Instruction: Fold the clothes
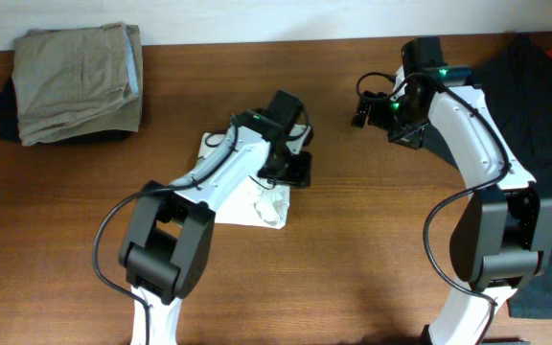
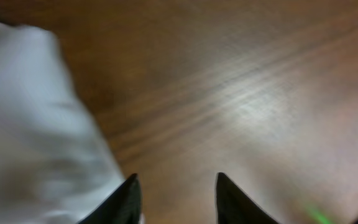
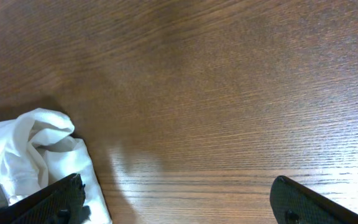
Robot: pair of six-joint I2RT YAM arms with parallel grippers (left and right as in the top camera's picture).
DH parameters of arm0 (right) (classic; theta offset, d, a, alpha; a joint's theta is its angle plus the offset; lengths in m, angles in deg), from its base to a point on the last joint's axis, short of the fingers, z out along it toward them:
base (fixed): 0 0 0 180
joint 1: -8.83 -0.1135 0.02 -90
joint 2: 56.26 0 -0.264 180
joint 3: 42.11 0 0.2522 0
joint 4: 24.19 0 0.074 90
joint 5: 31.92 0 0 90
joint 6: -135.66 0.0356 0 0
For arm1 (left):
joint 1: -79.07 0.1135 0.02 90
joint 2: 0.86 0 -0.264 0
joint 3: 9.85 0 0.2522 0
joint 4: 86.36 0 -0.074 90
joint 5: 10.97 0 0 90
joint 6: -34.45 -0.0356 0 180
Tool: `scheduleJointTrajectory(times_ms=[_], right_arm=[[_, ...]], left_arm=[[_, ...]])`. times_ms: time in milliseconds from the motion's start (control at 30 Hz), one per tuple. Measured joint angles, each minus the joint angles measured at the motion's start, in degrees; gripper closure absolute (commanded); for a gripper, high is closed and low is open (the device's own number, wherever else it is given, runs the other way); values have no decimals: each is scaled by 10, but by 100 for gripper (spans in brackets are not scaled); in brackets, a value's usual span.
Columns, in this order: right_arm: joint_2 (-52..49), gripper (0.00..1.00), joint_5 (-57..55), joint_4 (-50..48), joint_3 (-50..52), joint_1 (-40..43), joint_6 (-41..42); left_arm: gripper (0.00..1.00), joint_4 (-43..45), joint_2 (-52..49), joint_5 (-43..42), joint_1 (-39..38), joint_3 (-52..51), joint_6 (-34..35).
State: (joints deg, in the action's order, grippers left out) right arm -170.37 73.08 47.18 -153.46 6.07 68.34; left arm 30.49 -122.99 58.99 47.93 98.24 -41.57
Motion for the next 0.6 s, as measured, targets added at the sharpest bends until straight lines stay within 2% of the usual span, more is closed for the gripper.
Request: scheduleJointTrajectory(times_ms=[67,133,200,233,267,300,333,467,567,600], right_arm=[[0,1,0,0,0,0,0],[0,1,0,0,0,0,0],[0,1,0,0,0,0,0],[0,1,-1,0,0,0,0],[0,1,-2,0,0,0,0],[0,1,-2,0,0,0,0],[0,1,-2,0,0,0,0],[0,1,-2,0,0,0,0],[0,1,-2,0,0,0,0],[0,1,-2,0,0,0,0]], left_arm=[[59,-23,0,-10,-14,21,-1],[58,-76,0,-9,-13,85,-6],[50,-129,5,25,-8,142,-10],[55,-164,11,66,0,179,-11],[63,-171,25,98,18,202,-12],[81,-171,34,113,33,209,-10],[90,-170,42,126,52,211,-7],[92,-128,41,137,94,156,5],[91,-68,12,100,79,100,6],[91,-13,-10,60,70,77,6]])
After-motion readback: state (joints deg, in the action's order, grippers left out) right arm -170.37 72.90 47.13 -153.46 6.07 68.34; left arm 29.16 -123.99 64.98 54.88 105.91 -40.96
